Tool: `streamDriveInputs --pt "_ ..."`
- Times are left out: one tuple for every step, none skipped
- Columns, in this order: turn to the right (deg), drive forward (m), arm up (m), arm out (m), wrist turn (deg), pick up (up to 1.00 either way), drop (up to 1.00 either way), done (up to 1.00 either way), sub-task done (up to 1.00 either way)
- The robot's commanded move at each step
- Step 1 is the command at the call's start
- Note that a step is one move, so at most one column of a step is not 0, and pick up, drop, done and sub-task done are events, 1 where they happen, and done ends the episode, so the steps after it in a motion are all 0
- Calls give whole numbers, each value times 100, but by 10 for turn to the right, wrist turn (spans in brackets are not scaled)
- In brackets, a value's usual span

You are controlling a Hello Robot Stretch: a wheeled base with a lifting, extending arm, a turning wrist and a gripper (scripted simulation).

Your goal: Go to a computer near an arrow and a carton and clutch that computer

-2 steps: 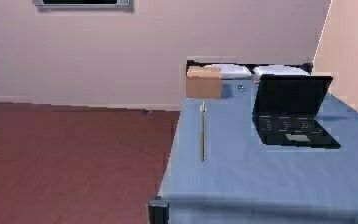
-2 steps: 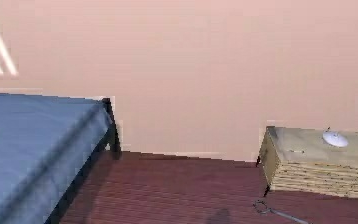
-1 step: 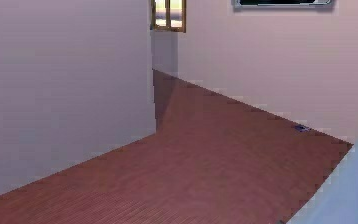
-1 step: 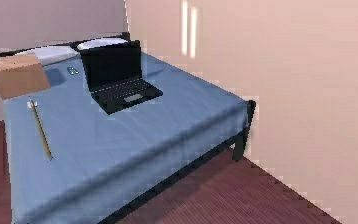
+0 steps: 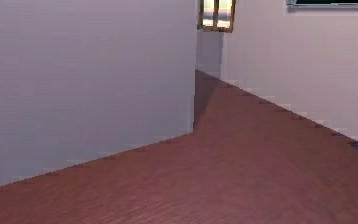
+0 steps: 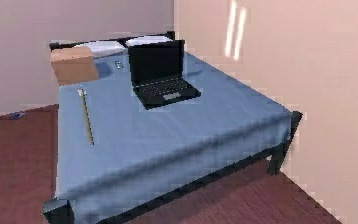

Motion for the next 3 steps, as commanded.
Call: streamDriveInputs --pt "450 0 0 0 0 0 0 0 0" --pt "450 0 0 0 0 0 0 0 0" --pt "300 0 0 0 0 0 0 0 0"
